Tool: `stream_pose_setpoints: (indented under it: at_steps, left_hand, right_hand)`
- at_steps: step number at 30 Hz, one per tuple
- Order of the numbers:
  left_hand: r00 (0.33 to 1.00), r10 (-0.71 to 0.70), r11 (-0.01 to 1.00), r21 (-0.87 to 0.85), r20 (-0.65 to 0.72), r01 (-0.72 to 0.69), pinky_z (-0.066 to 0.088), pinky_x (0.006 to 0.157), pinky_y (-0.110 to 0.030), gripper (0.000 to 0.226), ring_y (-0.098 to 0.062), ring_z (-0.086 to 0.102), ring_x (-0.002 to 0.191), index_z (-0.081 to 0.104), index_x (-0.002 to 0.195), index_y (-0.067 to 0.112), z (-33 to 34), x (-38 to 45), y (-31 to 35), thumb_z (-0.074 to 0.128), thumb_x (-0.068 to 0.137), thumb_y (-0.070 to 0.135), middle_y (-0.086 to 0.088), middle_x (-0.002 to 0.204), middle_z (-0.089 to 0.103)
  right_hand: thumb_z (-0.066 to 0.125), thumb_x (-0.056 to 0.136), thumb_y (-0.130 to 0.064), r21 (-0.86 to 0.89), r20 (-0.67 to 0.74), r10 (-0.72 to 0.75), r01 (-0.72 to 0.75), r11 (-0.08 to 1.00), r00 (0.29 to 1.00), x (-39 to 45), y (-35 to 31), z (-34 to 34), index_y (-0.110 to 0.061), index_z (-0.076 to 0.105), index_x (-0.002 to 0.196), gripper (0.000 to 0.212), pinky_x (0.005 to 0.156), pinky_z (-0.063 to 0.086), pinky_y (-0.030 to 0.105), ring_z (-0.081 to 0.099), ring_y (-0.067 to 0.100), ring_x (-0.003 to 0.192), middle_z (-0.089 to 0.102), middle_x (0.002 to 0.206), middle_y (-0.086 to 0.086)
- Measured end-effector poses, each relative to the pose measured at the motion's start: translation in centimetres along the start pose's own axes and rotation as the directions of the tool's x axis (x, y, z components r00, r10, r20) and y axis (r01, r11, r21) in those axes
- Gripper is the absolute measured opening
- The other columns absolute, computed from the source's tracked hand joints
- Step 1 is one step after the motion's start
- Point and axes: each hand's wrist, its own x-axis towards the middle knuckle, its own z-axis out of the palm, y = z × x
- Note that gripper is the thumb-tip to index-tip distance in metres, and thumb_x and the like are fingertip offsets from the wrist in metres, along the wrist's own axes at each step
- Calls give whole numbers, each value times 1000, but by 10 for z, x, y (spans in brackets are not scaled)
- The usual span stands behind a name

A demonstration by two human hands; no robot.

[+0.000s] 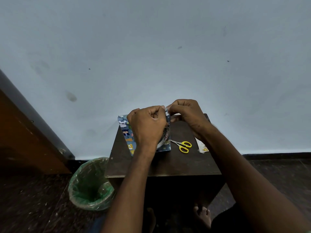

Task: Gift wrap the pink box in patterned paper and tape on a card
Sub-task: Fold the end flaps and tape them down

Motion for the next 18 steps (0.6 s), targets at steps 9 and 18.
stream_pose_setpoints:
  at_steps: [9, 18]
  left_hand:
    - [992, 37, 987, 160, -120, -17, 58, 83, -47, 30, -21, 67, 61, 80, 65, 24, 2, -5, 20, 68, 87, 42, 8, 51, 66]
    - [995, 14, 988, 156, -95, 1, 60, 80, -47, 14, -26, 71, 70, 85, 77, 24, -3, -8, 26, 77, 82, 34, 4, 65, 75]
  right_hand:
    - [66, 84, -2, -23, 22, 79, -79, 997, 997, 2, -9, 1, -3, 61, 66, 18, 72, 60, 35, 62, 16, 63, 57, 64, 7]
    - [65, 79, 0, -74, 1, 121, -120, 990, 993, 5, -15, 2, -3, 57, 65, 17, 78, 61, 41, 60, 16, 59, 53, 61, 7]
